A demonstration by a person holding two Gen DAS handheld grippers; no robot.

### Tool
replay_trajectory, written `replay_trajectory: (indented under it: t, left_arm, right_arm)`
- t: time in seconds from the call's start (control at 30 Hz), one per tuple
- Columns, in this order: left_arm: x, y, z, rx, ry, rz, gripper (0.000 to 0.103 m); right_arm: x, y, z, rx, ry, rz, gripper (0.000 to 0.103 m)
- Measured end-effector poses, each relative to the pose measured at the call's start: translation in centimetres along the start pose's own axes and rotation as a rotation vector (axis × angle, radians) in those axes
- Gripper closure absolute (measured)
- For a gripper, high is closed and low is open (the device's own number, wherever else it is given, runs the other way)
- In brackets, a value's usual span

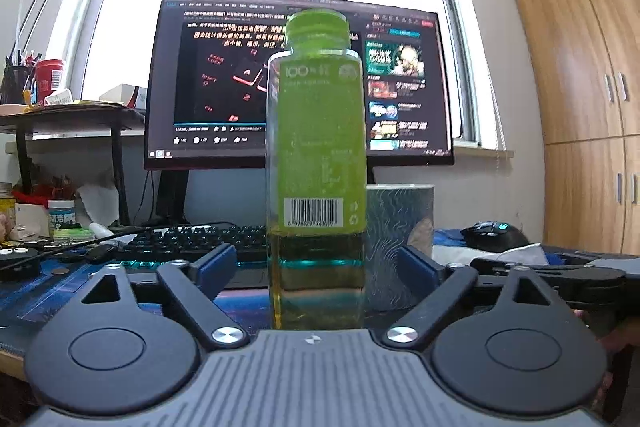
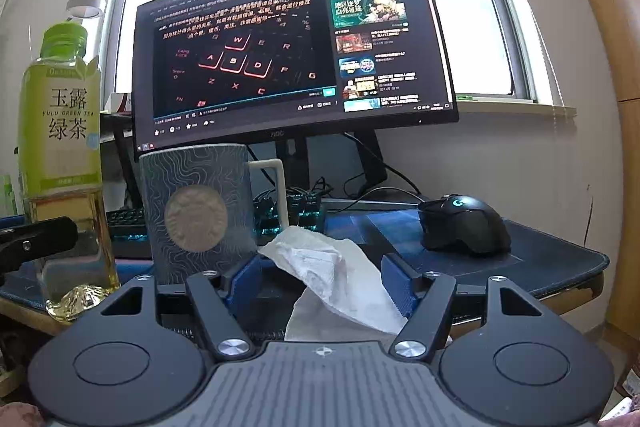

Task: Clean container
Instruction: 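Lower the bottle onto the desk and open the left gripper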

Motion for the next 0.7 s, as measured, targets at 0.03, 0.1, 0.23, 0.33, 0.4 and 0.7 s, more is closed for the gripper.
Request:
replay_trajectory:
  t: [0.03, 0.1, 0.23, 0.33, 0.4, 0.7]
  left_arm:
    - [0.1, -0.3, 0.0, -0.008, 0.001, -0.006, 0.007]
    - [0.4, -0.9, 0.0, -0.012, 0.000, -0.025, 0.003]
    - [1.2, -2.1, 0.8, -0.017, -0.030, -0.063, 0.000]
    - [1.8, -2.7, 1.8, 0.002, -0.056, -0.074, 0.000]
    - [2.0, -2.9, 2.5, 0.018, -0.071, -0.076, 0.000]
    - [1.8, -3.1, 4.8, 0.086, -0.085, -0.067, 0.000]
  right_arm:
    - [0.1, -0.1, 0.0, -0.001, 0.003, 0.000, 0.032]
    - [0.2, -0.2, -0.1, -0.002, 0.007, 0.000, 0.032]
    - [0.4, -0.5, -0.3, -0.008, 0.009, -0.005, 0.031]
    - [0.7, -0.8, -0.3, -0.013, 0.013, -0.010, 0.031]
    - [0.8, -0.9, -0.3, -0.012, 0.012, -0.012, 0.031]
    - [1.9, -1.9, 0.3, 0.022, 0.020, -0.031, 0.030]
Point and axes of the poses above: each gripper's, at about its wrist camera, not at the fingertips, and y roughly the way its jaws point, z to its left, x to its top, the point moved 4 cm from there along y, roughly the way its jaws point, and after that the axes turned 2 degrees about y, right-handed, at the moved point
